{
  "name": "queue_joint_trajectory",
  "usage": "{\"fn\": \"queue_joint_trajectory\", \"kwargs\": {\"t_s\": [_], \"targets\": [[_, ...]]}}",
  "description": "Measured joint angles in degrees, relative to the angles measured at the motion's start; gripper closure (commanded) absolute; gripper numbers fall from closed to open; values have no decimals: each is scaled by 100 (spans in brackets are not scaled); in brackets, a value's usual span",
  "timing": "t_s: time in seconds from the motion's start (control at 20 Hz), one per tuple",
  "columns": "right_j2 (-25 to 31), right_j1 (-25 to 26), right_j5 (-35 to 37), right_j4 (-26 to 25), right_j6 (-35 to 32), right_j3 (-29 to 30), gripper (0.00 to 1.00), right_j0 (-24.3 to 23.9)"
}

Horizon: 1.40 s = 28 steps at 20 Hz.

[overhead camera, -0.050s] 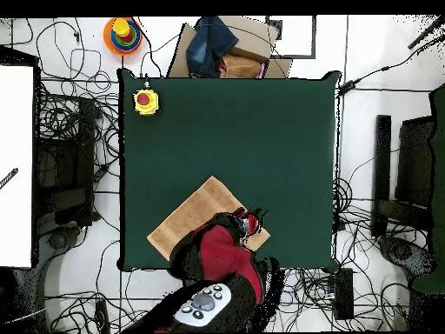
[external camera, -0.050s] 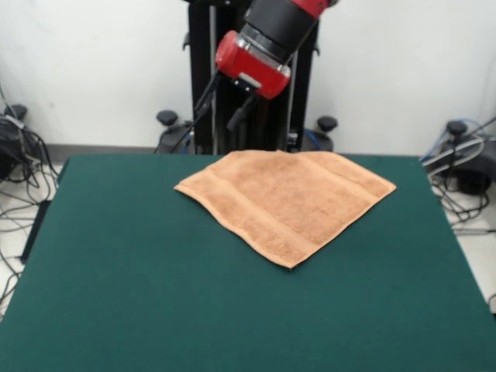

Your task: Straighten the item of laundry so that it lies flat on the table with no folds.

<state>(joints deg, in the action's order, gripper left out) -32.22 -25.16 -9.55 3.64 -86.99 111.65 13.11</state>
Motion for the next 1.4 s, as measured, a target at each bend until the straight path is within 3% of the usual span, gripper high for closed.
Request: {"fn": "queue_joint_trajectory", "kwargs": {"t_s": [0.2, 0.35, 0.8, 1.0, 1.4], "targets": [[640, -246, 0, -98, 0, 102, 0, -582], [1457, -428, 0, -340, 0, 222, 0, -1256], [3077, -451, -5, -823, 0, 610, 0, -2385], [3386, -391, -42, -987, 0, 700, 0, -2514], [3126, -112, -563, -995, 0, 709, 0, -2060]]}}
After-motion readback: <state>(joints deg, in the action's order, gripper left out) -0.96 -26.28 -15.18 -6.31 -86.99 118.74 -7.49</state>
